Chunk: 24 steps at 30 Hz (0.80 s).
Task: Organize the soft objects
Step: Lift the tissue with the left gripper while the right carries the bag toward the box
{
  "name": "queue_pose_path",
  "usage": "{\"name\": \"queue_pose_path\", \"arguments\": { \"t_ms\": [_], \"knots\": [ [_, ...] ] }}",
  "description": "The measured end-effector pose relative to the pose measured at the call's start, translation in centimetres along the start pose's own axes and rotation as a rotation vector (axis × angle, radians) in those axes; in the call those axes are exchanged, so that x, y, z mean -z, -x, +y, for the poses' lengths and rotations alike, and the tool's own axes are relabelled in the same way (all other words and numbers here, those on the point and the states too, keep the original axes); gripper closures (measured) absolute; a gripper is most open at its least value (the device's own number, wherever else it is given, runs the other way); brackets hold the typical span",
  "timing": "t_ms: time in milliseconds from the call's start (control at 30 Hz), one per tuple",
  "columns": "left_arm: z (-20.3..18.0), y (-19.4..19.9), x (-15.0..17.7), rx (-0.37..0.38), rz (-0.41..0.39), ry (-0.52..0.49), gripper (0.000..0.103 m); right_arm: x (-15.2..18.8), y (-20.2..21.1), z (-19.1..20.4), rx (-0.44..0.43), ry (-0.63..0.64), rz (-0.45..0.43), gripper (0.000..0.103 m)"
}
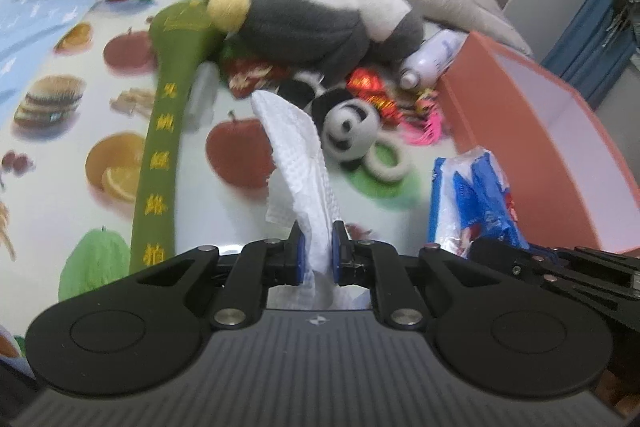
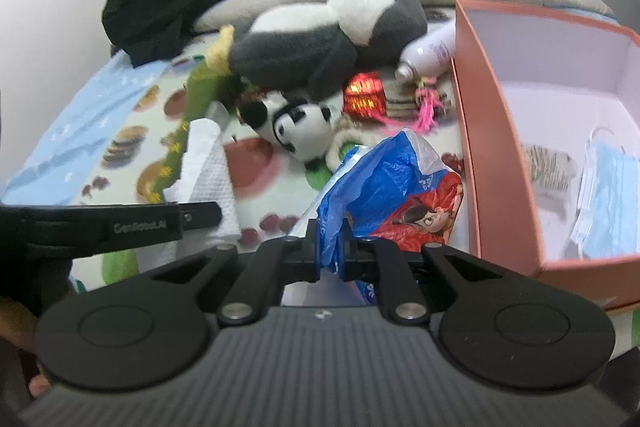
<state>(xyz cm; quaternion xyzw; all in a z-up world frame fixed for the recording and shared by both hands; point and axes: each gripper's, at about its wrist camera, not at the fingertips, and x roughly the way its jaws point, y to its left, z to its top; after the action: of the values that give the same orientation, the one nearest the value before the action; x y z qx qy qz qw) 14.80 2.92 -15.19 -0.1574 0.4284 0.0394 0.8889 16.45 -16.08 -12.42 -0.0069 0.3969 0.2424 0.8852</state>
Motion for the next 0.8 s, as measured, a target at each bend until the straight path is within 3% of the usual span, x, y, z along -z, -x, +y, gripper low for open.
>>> {"name": "queue_pose_path", "arguments": {
  "t_ms": [267, 800],
  "knots": [
    [-2.2, 3.5, -3.7, 0.058, -0.043, -0.051, 0.088, -3.2, 4.0, 0.0, -0.031, 0.035, -0.106, 0.091],
    [-10.5, 7.2, -12.4, 0.19, -0.181, -0.183, 0.088, -10.5, 12.1, -5.2, 0.079, 0.059, -0.379, 0.091]
  ]
}}
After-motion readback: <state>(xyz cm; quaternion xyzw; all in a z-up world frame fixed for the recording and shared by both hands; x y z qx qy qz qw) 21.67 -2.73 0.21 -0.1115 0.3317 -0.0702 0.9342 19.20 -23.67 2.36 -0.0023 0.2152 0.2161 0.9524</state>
